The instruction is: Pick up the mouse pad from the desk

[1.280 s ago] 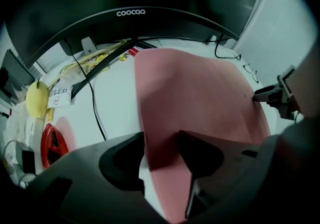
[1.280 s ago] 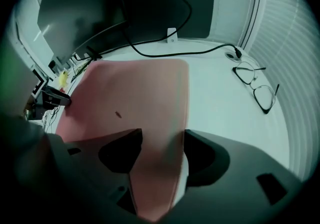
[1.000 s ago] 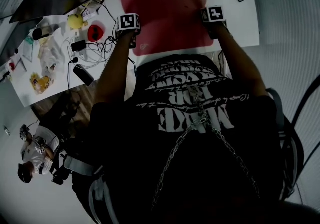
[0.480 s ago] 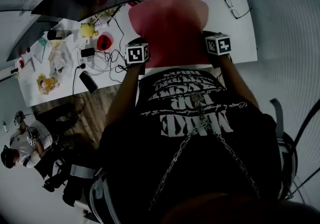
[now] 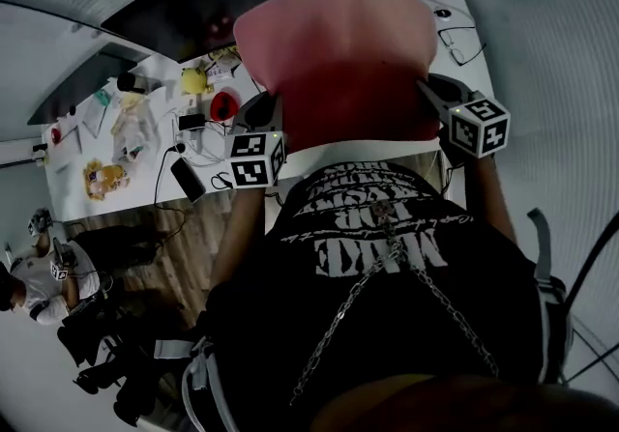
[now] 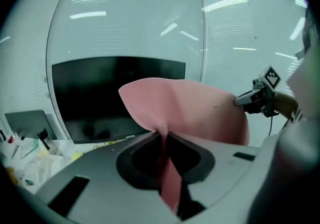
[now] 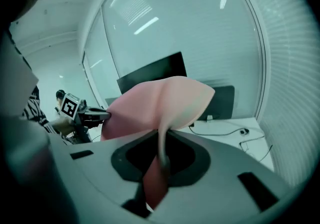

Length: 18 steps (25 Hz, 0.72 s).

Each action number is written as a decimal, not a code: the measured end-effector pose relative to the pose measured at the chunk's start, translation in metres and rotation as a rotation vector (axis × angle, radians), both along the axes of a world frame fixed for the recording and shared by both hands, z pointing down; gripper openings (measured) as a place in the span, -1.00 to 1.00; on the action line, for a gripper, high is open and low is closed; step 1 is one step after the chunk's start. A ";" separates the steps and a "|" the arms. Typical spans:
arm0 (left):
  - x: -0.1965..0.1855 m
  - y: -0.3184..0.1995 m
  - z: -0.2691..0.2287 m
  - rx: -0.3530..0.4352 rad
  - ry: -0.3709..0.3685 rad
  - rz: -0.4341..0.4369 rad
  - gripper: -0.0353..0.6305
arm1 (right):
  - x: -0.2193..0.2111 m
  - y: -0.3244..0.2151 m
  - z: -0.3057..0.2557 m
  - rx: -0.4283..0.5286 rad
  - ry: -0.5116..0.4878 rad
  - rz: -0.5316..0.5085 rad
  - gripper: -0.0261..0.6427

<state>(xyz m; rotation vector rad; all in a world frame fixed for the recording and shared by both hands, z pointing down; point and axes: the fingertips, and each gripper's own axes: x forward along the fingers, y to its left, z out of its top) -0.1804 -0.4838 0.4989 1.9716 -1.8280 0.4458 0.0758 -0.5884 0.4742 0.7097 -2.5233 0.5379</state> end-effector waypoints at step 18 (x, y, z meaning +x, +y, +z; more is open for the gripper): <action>-0.049 0.020 -0.157 0.324 -0.072 0.165 -0.73 | -0.047 0.053 -0.159 0.382 -0.050 0.132 -0.78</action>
